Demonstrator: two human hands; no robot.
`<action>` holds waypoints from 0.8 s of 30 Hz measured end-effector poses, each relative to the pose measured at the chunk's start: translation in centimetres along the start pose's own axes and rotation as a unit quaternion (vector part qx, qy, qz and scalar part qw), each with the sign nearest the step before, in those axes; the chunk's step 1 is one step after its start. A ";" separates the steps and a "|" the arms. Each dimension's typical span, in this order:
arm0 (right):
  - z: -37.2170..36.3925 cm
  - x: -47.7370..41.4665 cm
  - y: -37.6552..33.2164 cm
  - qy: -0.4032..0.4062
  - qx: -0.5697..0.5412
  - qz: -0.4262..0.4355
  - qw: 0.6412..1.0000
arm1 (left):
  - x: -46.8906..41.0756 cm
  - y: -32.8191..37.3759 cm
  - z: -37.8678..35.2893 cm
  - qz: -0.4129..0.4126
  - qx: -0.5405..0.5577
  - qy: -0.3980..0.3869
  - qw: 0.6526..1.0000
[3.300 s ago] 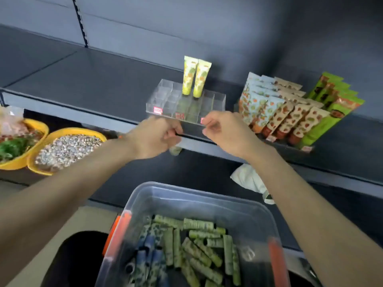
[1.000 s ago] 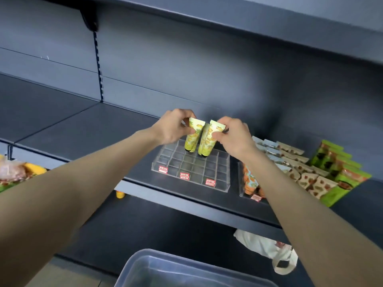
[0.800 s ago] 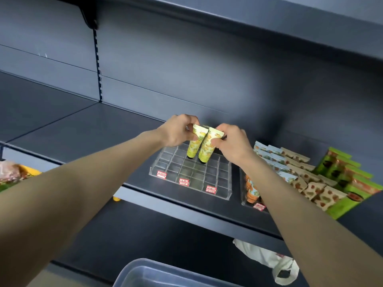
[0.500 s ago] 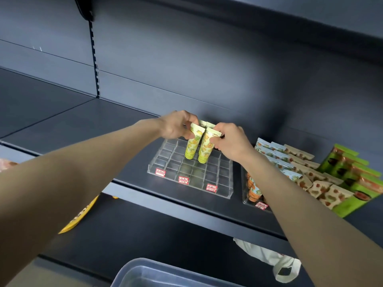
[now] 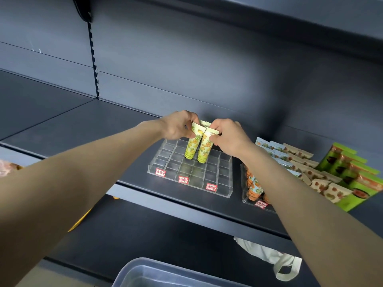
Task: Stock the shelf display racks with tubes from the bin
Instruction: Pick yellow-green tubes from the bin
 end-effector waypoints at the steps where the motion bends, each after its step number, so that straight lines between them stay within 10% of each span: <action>1: 0.2 0.1 -0.1 0.002 0.001 0.002 1.000 | 0.1 0.0 0.1 0.001 0.001 0.005 1.000; 15: 3.7 7.0 -2.7 0.068 -0.006 0.041 0.997 | 8.8 3.2 3.5 -0.019 -0.073 0.147 0.986; 24: -11.0 24.6 4.9 -0.088 -0.094 -0.045 0.991 | 22.2 0.2 -16.9 0.041 0.020 -0.034 0.998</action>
Point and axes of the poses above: each hand's wrist, its own x-axis away from the middle knuckle, its own z-axis out of the back of the hand, y = z × x, the point moved 10 cm from there along -x, towards the middle knuckle, and after that the axes turned 4 degrees about -x, right-handed, at the moved point
